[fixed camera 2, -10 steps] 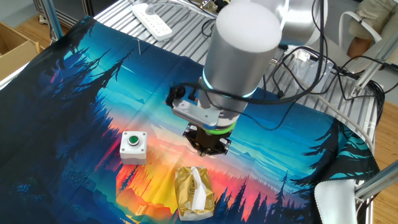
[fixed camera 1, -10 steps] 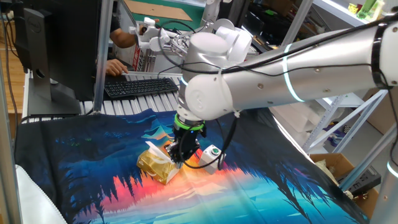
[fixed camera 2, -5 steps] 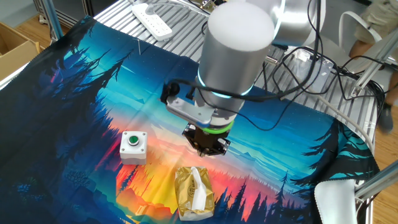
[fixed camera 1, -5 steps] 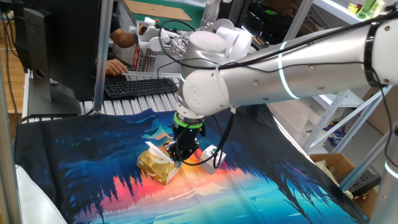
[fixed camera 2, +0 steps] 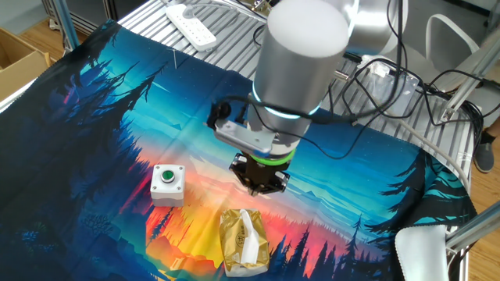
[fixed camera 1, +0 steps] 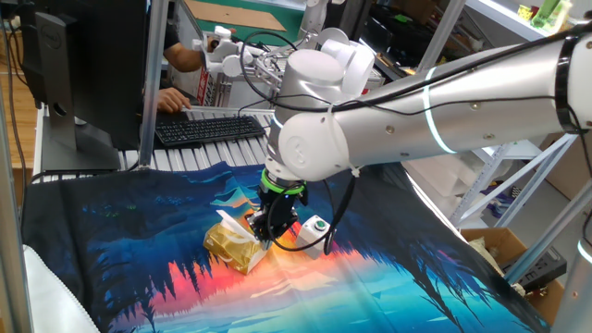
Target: Pull out a napkin
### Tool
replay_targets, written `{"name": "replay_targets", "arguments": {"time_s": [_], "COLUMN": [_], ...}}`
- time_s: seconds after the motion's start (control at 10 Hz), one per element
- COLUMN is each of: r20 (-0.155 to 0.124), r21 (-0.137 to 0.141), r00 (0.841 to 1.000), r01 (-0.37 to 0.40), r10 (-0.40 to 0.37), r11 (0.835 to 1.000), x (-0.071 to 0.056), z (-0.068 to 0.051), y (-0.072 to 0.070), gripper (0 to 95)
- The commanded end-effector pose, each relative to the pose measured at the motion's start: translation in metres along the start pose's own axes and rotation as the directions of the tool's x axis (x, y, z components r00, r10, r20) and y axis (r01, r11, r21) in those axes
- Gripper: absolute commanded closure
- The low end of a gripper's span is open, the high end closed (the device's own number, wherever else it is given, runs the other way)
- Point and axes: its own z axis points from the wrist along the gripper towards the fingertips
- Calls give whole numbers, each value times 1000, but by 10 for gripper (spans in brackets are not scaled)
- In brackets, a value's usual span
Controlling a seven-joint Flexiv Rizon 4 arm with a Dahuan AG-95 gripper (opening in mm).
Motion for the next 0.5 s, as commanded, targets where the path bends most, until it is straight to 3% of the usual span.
{"name": "replay_targets", "arguments": {"time_s": [0.1,0.3,0.5], "r20": [10,13,69], "r21": [-8,-4,-6], "r00": [1000,1000,997], "r01": [22,27,23], "r10": [-22,-27,-23], "r11": [1000,1000,1000], "x": [-1,-1,-1], "z": [1,1,1], "y": [0,0,0], "gripper": [950,950,950]}}
